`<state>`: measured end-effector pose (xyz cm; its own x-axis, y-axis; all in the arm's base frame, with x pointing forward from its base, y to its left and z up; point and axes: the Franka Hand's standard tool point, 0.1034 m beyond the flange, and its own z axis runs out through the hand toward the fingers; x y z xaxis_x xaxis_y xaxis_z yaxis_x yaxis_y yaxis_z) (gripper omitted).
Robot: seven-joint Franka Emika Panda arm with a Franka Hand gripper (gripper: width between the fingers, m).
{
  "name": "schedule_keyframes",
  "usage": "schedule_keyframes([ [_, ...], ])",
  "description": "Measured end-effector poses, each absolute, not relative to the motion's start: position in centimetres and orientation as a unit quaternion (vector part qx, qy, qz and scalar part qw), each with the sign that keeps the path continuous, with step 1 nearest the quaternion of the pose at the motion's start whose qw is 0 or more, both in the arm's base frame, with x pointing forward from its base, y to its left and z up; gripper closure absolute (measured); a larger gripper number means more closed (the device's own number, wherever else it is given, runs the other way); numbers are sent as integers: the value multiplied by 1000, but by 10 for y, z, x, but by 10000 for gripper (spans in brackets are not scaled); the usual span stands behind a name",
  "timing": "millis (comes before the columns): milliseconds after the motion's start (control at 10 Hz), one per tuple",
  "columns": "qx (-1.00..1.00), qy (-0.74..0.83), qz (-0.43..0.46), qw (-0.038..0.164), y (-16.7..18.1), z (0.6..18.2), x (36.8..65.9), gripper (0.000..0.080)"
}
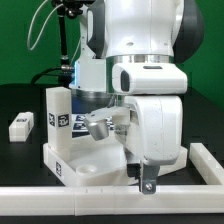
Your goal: Assemble desk
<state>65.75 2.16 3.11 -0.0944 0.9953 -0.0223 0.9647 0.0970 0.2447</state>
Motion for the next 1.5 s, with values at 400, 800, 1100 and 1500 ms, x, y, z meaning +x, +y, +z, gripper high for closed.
schedule_keyframes([
  [400, 706, 697, 52, 116, 60, 53, 654, 151],
  [800, 702, 699, 67, 114, 69, 37, 636, 151],
  [1100, 703, 699, 65, 113, 68, 37, 636, 151],
  [1500, 711, 692, 32, 119, 72, 59, 625, 151],
])
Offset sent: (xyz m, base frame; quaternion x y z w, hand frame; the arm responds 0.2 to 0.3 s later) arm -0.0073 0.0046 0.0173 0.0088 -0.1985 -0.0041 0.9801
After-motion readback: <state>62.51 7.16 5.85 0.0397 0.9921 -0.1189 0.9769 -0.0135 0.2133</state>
